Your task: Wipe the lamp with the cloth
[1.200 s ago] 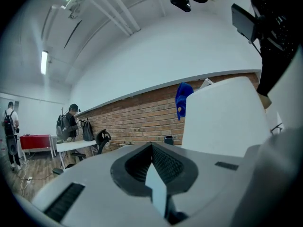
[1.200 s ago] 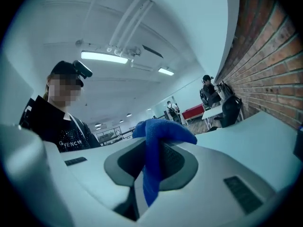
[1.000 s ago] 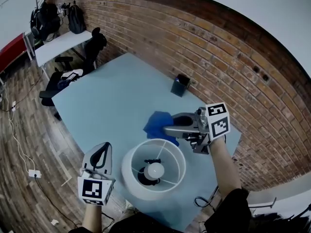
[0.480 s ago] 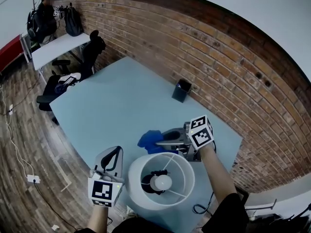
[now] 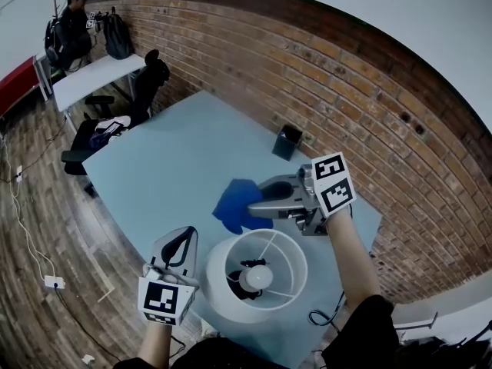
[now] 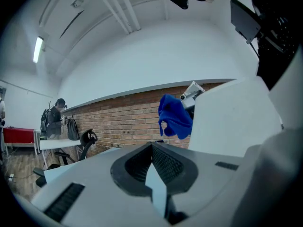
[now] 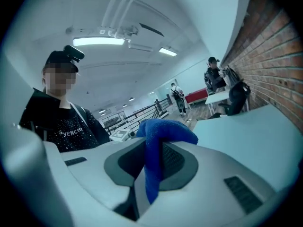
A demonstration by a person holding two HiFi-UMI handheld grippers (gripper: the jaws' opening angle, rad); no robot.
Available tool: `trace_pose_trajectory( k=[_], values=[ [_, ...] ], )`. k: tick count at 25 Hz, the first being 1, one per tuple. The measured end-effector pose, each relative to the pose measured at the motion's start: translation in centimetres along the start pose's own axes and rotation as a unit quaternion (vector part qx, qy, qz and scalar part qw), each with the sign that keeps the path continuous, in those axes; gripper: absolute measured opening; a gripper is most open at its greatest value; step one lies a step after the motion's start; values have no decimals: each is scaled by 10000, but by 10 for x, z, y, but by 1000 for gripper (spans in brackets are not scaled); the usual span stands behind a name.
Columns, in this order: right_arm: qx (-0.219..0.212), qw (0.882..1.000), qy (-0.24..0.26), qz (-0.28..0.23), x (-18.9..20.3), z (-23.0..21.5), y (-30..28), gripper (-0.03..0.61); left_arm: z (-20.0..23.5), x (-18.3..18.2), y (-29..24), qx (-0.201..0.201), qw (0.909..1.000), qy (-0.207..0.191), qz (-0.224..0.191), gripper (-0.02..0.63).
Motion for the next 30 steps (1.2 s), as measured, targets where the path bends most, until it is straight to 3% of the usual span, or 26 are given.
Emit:
trace_pose_trajectory(
  k=[5, 9, 13, 19, 24, 27, 30],
  values=[
    [-820, 9952, 498, 172, -50, 31, -12, 61, -2, -19, 10, 168, 9995, -153, -209, 9],
    [-1727, 9784, 713, 881, -59, 42, -40, 61, 4, -22, 18, 367, 9989, -185, -219, 8],
    [-2355, 9481, 1060, 1857, -57, 31, -71, 61, 15, -23, 15, 553, 9979, -163, -279, 9],
    [-3672, 8867, 1210, 2536, -39, 11, -110, 61, 33, -12, 12, 643, 9976, 128, -218, 8],
    [-4078, 8581, 1035, 2943, -3, -17, -137, 61, 43, 7, 10, 586, 9979, 279, 29, 9],
    [-4158, 8523, 916, 3039, 16, -28, -154, 61, 51, 16, 13, 567, 9977, 356, 139, 9],
    [-4135, 8540, 838, 3045, 31, -38, -167, 61, 59, 25, 13, 496, 9974, 445, 261, 8]
  ],
)
Point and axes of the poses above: the fingertips, and each gripper's own axes: y backward along the fingers, z to its left, x out of its underside, the point moved 8 cm from there along y, backward along the fingers, and after that the axes turned 1 degree about -z, right-handed, at the moved point
